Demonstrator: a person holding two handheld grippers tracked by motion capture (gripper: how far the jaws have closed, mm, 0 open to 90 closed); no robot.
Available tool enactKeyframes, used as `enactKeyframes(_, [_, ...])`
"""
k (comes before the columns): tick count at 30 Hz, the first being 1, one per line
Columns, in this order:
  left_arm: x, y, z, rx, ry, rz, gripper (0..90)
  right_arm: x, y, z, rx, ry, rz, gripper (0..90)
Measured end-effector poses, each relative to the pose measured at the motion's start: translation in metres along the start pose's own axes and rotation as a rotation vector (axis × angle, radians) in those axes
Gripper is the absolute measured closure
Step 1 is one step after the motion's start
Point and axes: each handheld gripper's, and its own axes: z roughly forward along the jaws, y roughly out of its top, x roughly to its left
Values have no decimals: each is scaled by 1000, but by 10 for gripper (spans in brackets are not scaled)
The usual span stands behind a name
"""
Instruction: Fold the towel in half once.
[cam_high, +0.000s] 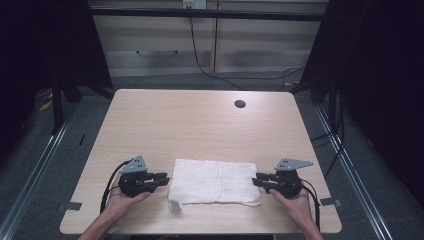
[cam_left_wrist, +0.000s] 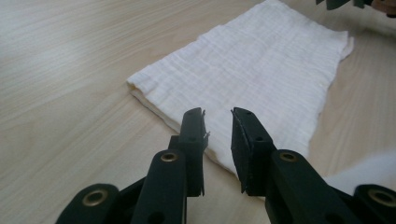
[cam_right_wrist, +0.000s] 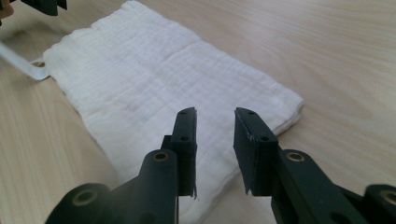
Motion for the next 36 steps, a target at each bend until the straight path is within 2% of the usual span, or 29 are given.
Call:
enactKeyframes(3, [4,5,8,22,23,2,729,-6,6,4,5,-16,3,717])
enactKeyframes(7, [5,13,20,44,22,13,734,-17,17,15,17,-25,1,753])
enactKeyframes(8, [5,16,25,68,32,39,734,-18,19,17,21,-23,5,756])
enactKeyframes(9, [6,19,29,63,44,56,733,-21,21,20,24,-22,0,760])
enactKeyframes(10, [9,21,32,53,28,31,738,-24,24,24,36,-25,-1,764])
enactKeyframes(11, [11,23,37,74,33,41,748,-28,28,29,51,-31,-8,770])
enactKeyframes(12, [13,24,40,84,40,48,752,-32,30,35,51,-34,4,781])
enactKeyframes(14, [15,21,46,93,29,33,758,-37,31,42,67,-33,18,790])
enactKeyframes(16, [16,16,49,115,36,43,759,-41,30,48,81,-40,29,799])
enactKeyframes(18, [17,15,49,119,32,47,761,-44,27,52,87,-28,33,799])
enactKeyframes(20, [18,14,47,117,30,34,773,-44,24,55,105,-25,37,799])
enactKeyframes(22, [19,12,48,112,29,37,774,-44,22,55,109,-39,33,798])
enactKeyframes(26, [19,10,47,116,29,36,774,-44,22,53,95,-50,33,722])
enactKeyframes(30, [19,8,45,112,26,34,774,-50,23,52,77,-63,55,668])
enactKeyframes(33, [19,6,42,114,23,29,774,-53,21,57,88,-46,60,634])
enactKeyframes(36, [19,6,39,122,27,34,774,-50,22,60,92,-30,44,639])
